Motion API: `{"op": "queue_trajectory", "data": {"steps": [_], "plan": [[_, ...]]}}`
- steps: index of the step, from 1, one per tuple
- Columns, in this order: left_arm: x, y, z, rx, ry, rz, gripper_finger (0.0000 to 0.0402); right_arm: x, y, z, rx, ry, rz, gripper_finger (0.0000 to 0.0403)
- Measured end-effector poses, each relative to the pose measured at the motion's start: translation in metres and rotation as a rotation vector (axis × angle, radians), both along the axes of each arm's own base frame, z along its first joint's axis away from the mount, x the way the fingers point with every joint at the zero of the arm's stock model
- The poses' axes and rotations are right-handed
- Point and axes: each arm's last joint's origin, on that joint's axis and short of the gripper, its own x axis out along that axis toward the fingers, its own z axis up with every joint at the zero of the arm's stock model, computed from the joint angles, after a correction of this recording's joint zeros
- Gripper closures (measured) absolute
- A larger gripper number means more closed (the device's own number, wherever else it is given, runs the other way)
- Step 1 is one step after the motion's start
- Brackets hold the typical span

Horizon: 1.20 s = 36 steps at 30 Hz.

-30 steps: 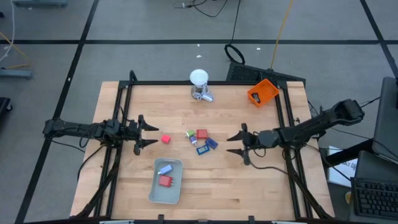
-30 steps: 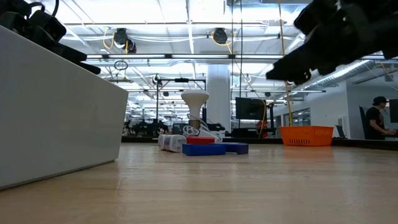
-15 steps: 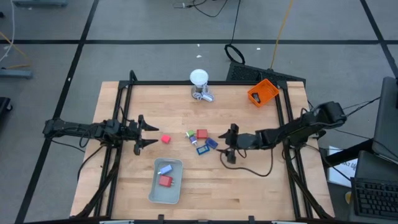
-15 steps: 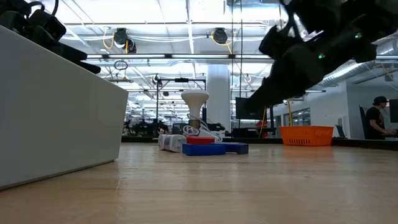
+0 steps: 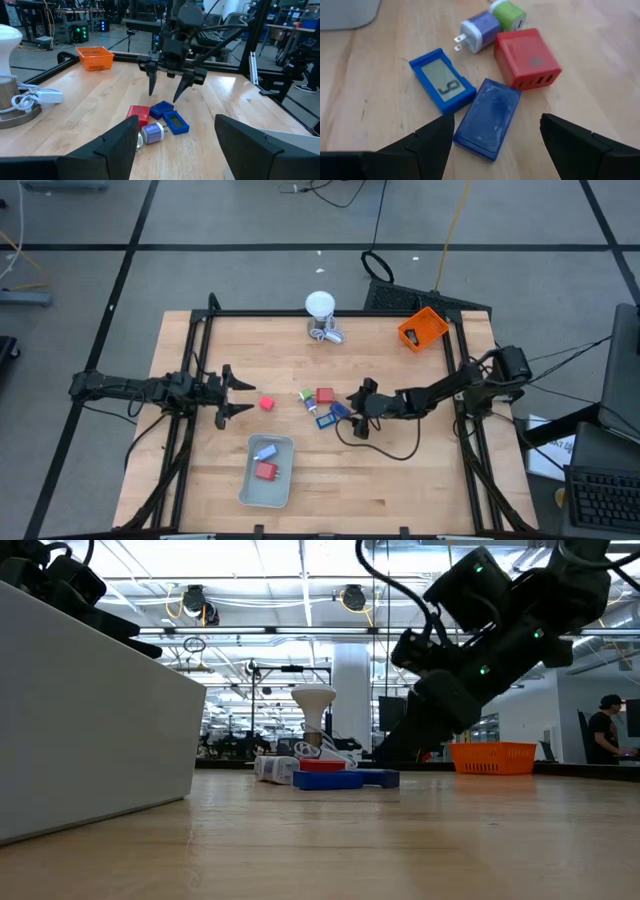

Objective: Pick & Place Office items
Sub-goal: Put the top blue digital clock into the orange bin

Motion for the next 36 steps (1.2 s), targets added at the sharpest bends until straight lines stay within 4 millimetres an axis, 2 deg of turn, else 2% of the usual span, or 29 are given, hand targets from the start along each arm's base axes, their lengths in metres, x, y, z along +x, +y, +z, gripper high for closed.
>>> {"op": "queue_trajectory", "data": {"steps": [8,23,36], "plan": [[0.0,0.0,0.0,0.0,0.0,0.0,0.0152,0.003,0.001,-0.018,-0.005,0.034,0.004,0.0122],[0.0,0.0,0.0,0.0,0.0,0.0,0.0132,0.005,0.001,-0.021,-0.005,0.018,0.004,0.0124],[0.0,0.0,0.0,0.0,0.0,0.0,0.0153,0.005,0.001,-0.02,0.018,0.006,-0.012,0.0191]]}}
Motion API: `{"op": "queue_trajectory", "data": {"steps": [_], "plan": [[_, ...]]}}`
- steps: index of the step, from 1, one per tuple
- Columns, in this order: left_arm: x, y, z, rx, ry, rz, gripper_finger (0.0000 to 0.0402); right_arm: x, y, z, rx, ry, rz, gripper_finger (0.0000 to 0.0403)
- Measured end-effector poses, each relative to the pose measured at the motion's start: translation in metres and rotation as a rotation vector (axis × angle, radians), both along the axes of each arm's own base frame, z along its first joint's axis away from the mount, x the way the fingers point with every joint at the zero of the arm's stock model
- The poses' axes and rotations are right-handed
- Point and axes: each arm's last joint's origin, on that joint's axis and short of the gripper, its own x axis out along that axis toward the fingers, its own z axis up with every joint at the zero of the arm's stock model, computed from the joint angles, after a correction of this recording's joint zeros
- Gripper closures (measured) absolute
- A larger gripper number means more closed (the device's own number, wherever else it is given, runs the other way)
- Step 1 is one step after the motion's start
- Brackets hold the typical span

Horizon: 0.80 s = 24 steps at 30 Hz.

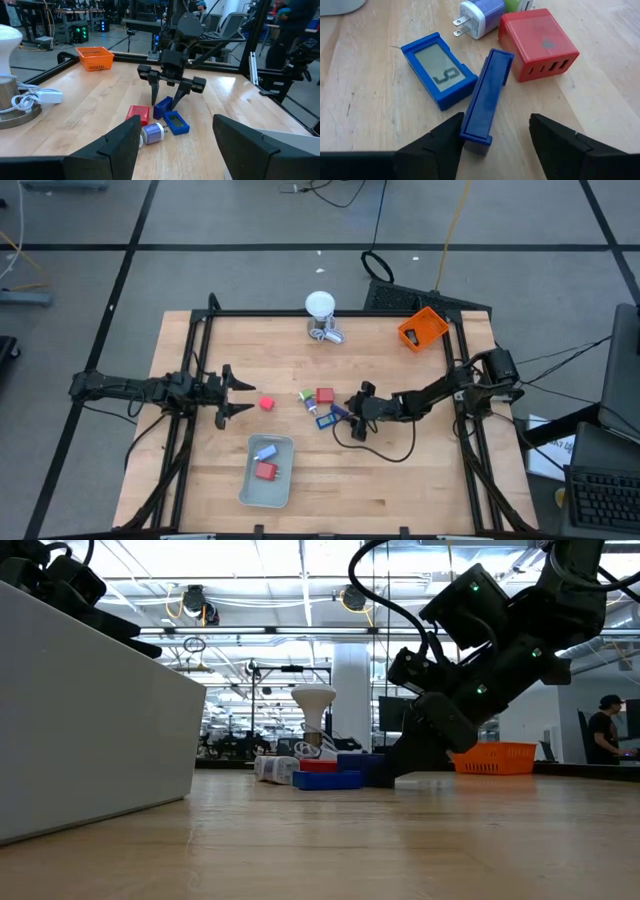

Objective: Pick & Place Office items
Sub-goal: Put the top blue digital clock into the orange bin

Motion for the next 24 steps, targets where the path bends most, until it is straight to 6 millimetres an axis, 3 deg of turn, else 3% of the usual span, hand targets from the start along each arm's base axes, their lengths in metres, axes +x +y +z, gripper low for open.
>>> {"op": "queue_trajectory", "data": {"steps": [12,24], "plan": [[0.0,0.0,0.0,0.0,0.0,0.0,0.0131,0.0,0.0,0.0,0.0,0.0,0.0,0.0241],[0.0,0.0,0.0,0.0,0.0,0.0,0.015,0.0,0.0,0.0,0.0,0.001,0.001,0.0282]]}}
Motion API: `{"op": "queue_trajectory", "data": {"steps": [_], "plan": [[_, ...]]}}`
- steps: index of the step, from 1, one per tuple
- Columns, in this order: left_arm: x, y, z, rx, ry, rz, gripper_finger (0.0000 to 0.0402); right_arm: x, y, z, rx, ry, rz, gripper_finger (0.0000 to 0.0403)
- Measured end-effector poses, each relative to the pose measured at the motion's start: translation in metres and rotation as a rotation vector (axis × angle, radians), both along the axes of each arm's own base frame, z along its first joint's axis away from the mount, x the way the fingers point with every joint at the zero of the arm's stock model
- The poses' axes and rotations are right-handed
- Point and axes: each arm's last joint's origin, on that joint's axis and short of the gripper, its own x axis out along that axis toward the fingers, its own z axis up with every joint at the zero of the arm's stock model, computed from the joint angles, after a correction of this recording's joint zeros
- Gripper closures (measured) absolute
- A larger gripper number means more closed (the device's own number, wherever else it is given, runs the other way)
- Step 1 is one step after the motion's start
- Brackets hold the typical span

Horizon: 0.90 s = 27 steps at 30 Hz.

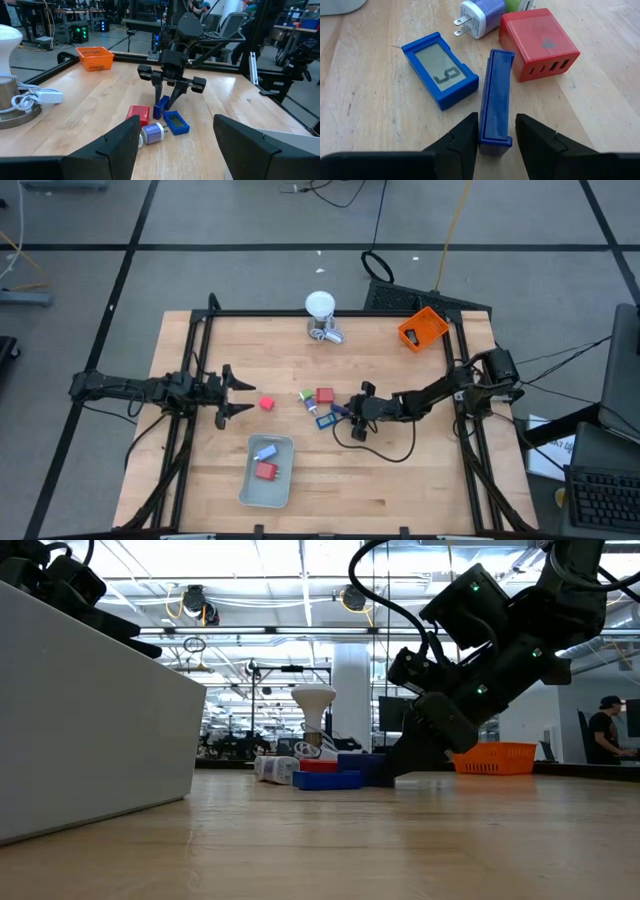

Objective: Pick & Place Office items
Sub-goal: Put the top blue digital clock into the orange bin

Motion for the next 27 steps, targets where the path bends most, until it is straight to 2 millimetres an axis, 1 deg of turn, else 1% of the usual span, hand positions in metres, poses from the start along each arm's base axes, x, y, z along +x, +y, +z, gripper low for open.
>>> {"op": "queue_trajectory", "data": {"steps": [4,14,18,27], "plan": [[0.0,0.0,0.0,0.0,0.0,0.0,0.0153,0.0,0.0,0.0,0.0,0.0,0.0,0.0297],[0.0,0.0,0.0,0.0,0.0,0.0,0.0131,0.0,0.0,0.0,0.0,0.0,0.0,0.0337],[0.0,0.0,0.0,0.0,0.0,0.0,0.0133,0.0,0.0,0.0,0.0,0.0,0.0,0.034],[0.0,0.0,0.0,0.0,0.0,0.0,0.015,0.0,0.0,0.0,0.0,0.0,0.0,0.0337]]}}
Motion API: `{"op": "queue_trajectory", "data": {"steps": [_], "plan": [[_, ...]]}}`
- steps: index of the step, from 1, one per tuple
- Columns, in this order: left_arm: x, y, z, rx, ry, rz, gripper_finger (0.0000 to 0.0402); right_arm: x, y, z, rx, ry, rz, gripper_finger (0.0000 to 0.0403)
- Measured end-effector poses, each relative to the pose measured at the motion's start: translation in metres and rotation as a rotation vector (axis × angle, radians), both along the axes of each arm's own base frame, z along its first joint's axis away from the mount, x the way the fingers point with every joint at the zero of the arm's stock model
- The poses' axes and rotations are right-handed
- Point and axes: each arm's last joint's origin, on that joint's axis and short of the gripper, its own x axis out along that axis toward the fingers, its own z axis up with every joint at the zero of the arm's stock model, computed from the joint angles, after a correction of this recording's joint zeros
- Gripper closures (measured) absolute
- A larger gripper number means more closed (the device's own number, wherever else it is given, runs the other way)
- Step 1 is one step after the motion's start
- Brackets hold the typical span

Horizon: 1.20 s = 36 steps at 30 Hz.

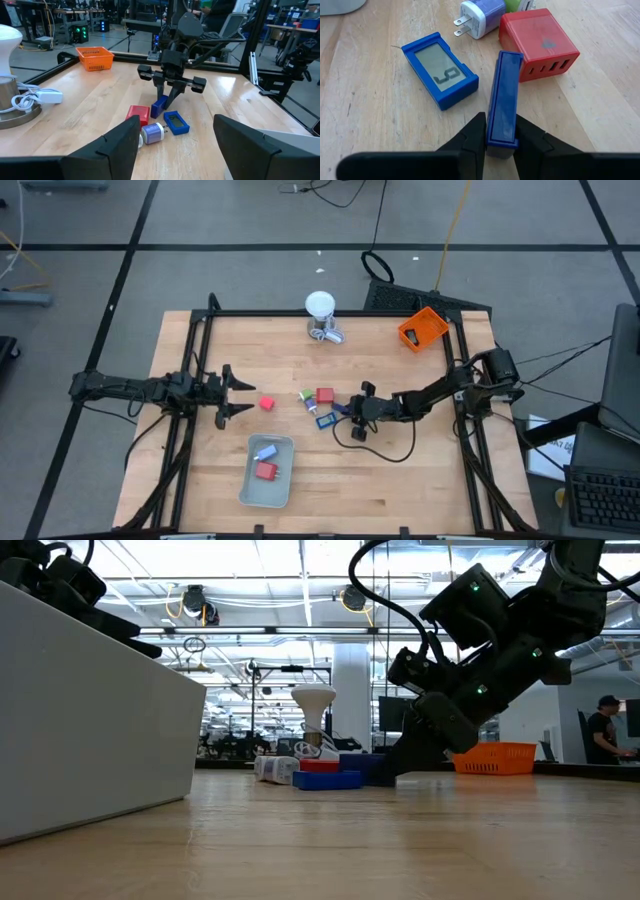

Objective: Pick & Place Office items
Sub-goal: Put the top blue digital clock into the orange bin

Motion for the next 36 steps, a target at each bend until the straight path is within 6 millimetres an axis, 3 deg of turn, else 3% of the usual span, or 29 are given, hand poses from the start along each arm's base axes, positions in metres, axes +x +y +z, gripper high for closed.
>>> {"op": "queue_trajectory", "data": {"steps": [20,36], "plan": [[0.0,0.0,0.0,0.0,0.0,0.0,0.0131,0.0,0.001,0.003,0.012,-0.003,0.048,0.034],[0.0,0.0,0.0,0.0,0.0,0.0,0.0152,-0.013,0.0,0.052,0.017,-0.074,0.086,0.0341]]}}
